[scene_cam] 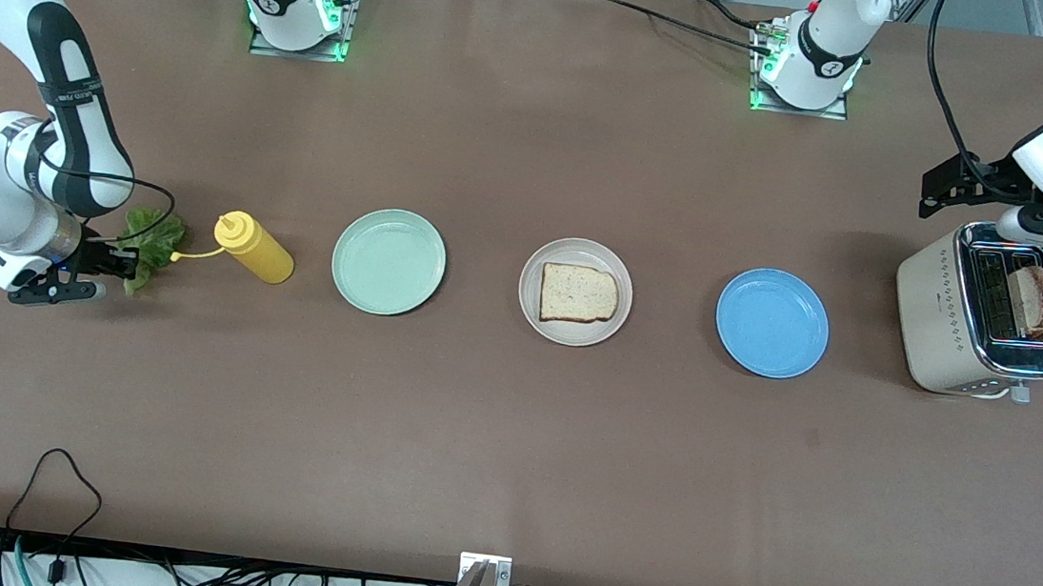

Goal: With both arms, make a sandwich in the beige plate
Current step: 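Carry the lettuce leaf with the right gripper over the bread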

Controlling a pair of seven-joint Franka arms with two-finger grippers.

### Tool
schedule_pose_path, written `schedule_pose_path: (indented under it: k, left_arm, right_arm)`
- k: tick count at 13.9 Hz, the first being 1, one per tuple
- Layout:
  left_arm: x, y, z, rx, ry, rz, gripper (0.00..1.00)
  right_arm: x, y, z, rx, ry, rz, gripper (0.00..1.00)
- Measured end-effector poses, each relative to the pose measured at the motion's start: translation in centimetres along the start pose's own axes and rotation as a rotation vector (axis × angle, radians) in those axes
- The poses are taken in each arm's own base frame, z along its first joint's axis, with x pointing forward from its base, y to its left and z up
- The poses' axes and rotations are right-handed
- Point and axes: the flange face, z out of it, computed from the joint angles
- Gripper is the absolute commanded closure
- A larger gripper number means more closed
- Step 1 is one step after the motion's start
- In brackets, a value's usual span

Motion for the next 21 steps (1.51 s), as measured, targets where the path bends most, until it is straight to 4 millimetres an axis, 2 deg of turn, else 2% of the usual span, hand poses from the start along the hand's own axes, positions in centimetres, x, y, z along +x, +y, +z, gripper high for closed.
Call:
schedule_pose_path:
  k: [3,8,11,14,16,21]
  left_arm:
    - [0.0,0.0,0.0,0.0,0.0,0.0,0.0]
    - [0.0,0.0,0.0,0.0,0.0,0.0,0.0]
    - [0.0,0.0,0.0,0.0,0.0,0.0,0.0]
    - [0.0,0.0,0.0,0.0,0.0,0.0,0.0]
    - [0.0,0.0,0.0,0.0,0.0,0.0,0.0]
    - [0.0,0.0,0.0,0.0,0.0,0.0,0.0]
  right_arm:
    - [0.9,0.0,-3.7,0.003,-0.002,-0.123,1.0]
    - [3.1,-0.3,-13.8,0.061,-0.045,-0.622,1.0]
    - [5.4,-2.9,-19.3,0.081,-0.055,-0.819,1.0]
    - [8.0,-8.5,-25.3,0.079,-0.051,-0.991,1.0]
    - [9.4,-13.5,-28.3,0.078,-0.042,-1.104,1.0]
    - [11.5,-27.8,-31.2,0.162,0.079,-1.273,1.0]
